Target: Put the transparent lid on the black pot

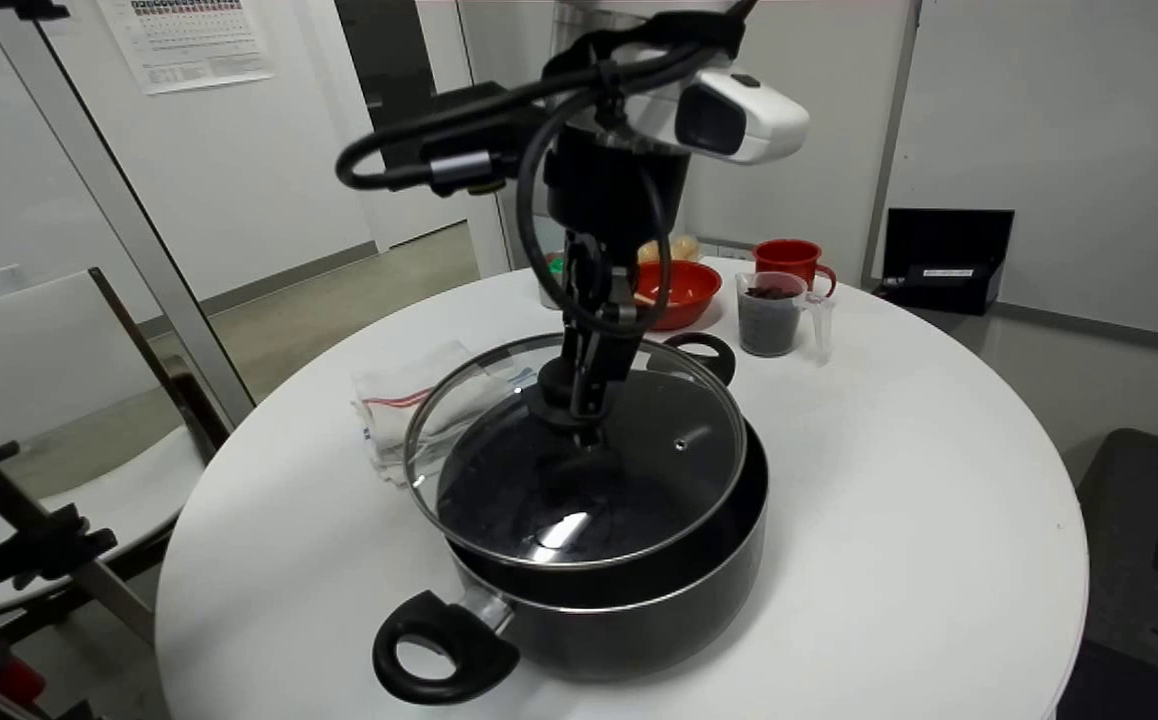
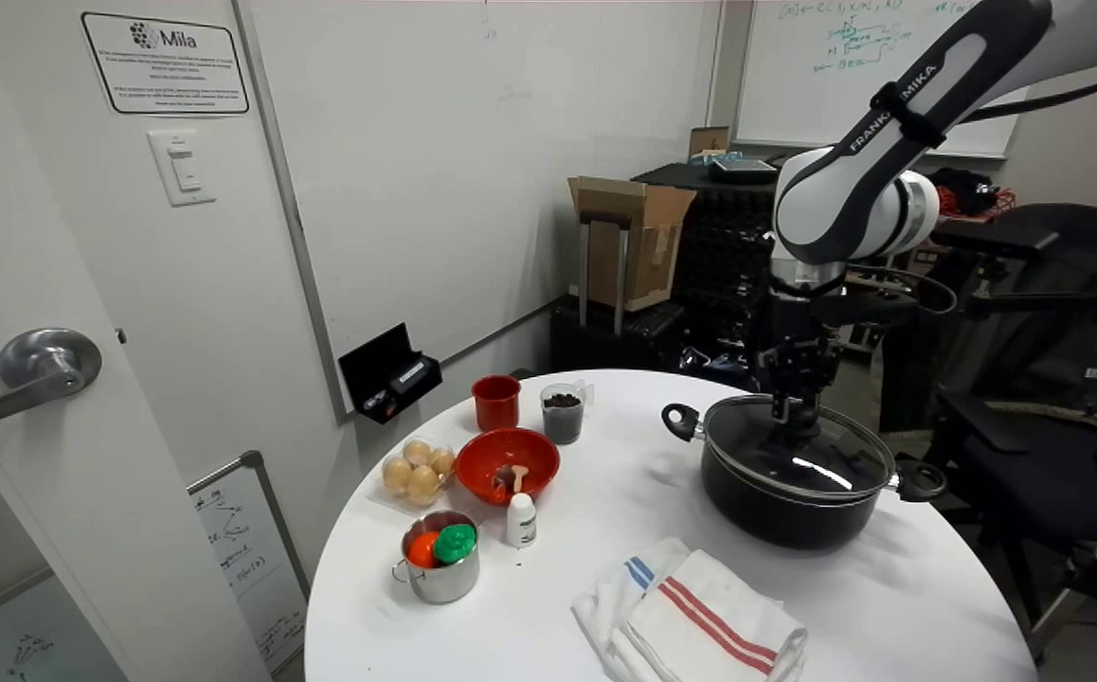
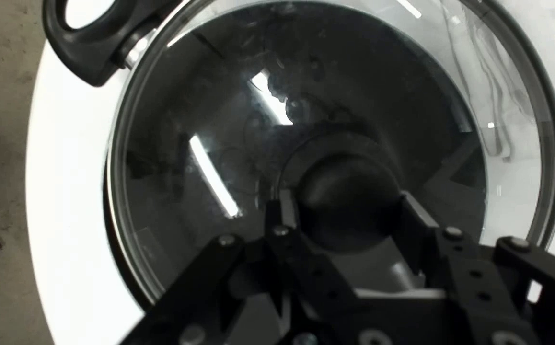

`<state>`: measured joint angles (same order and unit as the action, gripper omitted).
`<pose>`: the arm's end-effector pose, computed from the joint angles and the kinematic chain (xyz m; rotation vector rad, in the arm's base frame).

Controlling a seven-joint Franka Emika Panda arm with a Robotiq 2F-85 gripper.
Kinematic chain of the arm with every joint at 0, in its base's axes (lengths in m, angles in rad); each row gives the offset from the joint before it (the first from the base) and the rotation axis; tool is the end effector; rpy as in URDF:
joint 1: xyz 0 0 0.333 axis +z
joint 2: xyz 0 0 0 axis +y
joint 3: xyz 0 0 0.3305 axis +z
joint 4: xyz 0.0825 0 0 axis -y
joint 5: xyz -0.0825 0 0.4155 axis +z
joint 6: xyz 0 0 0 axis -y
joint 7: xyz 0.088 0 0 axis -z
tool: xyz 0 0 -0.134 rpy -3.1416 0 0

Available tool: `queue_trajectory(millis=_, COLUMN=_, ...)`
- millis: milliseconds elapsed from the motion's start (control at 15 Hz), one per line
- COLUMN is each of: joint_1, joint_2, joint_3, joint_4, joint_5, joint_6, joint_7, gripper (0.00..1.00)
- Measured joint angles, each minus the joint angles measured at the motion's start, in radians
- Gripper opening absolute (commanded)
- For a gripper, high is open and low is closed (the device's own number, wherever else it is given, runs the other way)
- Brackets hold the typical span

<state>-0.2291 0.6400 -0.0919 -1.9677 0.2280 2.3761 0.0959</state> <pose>0.5726 -0.1863 0.0841 -2.8888 0.8740 0.3233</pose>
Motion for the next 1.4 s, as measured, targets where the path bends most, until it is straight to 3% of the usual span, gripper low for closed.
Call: queue_trajectory(millis=1400, joint_1=-0.014, joint_2=-0.002, joint_3=0.000, joint_4=-0.048, joint_5=0.041, joint_6=0.093, joint_7=0.010, gripper=0.25)
